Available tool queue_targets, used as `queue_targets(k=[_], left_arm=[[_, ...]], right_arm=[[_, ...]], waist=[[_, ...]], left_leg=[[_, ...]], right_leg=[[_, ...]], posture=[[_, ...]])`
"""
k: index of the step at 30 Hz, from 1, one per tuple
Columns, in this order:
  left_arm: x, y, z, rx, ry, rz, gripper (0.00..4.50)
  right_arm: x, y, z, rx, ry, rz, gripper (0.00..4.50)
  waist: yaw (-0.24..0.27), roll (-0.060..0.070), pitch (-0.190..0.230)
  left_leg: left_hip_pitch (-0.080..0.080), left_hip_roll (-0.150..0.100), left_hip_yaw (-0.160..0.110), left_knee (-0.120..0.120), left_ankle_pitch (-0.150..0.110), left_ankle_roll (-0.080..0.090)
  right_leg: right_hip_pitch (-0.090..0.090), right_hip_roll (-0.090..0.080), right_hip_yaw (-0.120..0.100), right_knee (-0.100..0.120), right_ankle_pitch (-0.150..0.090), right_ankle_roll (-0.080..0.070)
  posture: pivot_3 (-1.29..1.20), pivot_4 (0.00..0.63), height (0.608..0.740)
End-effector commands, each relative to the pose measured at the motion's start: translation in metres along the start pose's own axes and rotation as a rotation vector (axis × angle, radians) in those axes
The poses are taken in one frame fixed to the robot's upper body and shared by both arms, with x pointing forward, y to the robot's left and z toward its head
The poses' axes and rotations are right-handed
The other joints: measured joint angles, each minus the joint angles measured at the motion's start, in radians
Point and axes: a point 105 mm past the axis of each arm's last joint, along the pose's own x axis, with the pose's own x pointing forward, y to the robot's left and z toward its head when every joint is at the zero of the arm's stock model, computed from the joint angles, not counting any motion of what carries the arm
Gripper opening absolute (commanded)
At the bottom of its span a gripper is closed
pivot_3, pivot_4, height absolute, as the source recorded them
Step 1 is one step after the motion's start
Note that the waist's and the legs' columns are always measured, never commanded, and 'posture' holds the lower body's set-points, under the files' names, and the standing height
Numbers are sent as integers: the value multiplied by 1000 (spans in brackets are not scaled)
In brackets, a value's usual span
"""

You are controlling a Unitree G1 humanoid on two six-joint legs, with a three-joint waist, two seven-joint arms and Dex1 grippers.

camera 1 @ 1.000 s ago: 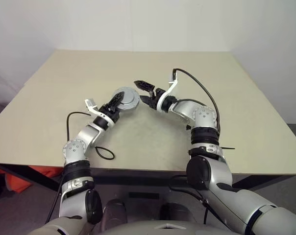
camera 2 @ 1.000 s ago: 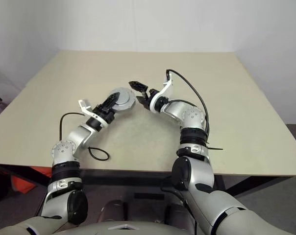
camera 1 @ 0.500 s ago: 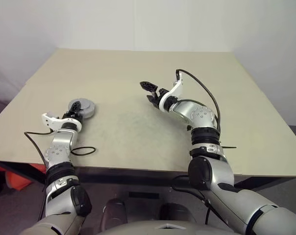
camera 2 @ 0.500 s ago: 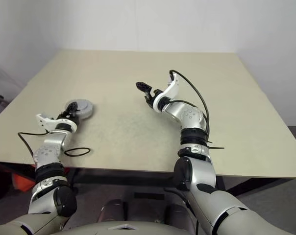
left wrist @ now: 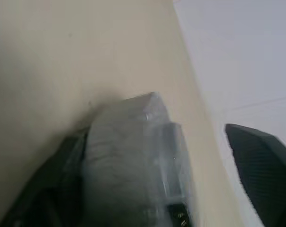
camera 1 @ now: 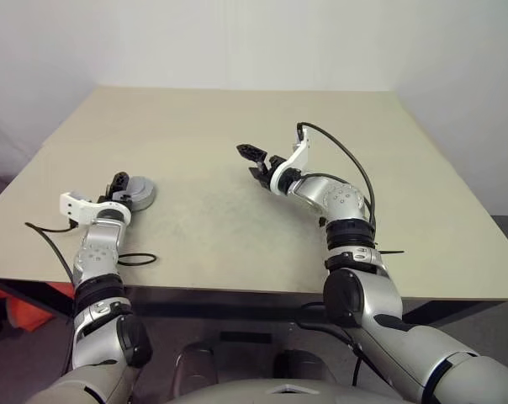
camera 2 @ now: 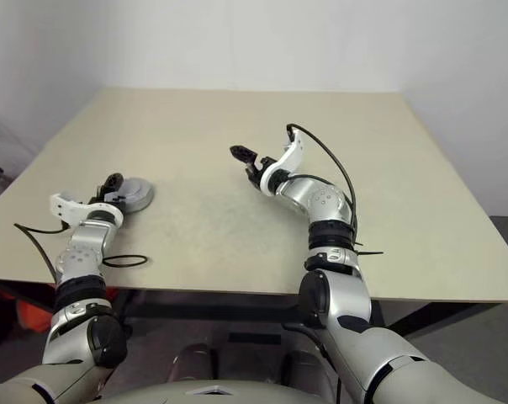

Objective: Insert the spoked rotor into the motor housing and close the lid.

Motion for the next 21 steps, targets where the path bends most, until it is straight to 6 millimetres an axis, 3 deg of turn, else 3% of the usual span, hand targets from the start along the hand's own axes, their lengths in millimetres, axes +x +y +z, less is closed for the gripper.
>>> queue_targets(k=[1,4,8,12,16,18,21], left_arm=[[-4,34,49,142,-188,191,4303],[-6,37,69,277,-265,242,4303],[-7,24,89,490,-360,253,4303],[-7,-16,98,732,-483,137,4303],[-9,-72,84,868,-524,-101,4303],[-13,-101,67,923,-511,-261,4303],[-20,-128,42,966,-459,-443,4303]], right_arm=[[2,8,11,-54,-20,19,4365],[4,8,11,-64,-12,22,4365],[5,7,11,-117,-13,24,4365],[1,10,16,-290,-74,44,4365],[-8,8,28,-562,-175,37,4365],[-14,8,34,-676,-212,51,4365],[-21,5,38,-836,-219,60,4365]], waist=[[-15,0,0],[-26,0,-1],[-14,-1,-1],[6,-2,-1],[31,-3,-1],[35,-3,-1],[35,-3,-1]], left_leg=[[1,0,0,-1,0,0],[3,3,1,-1,1,-1],[3,6,1,-1,2,-3],[1,6,0,0,2,-3],[1,6,0,1,2,-3],[1,6,0,2,2,-3],[1,6,1,3,2,-3]], right_leg=[[2,0,1,0,0,0],[3,4,2,0,-1,2],[0,5,1,0,1,-2],[0,5,0,0,1,-2],[1,3,0,-1,1,-2],[1,3,0,0,2,-2],[1,3,1,1,2,-4]], posture=[[0,0,740],[0,0,740],[0,0,740],[0,0,740],[0,0,740],[0,0,740],[0,0,740]])
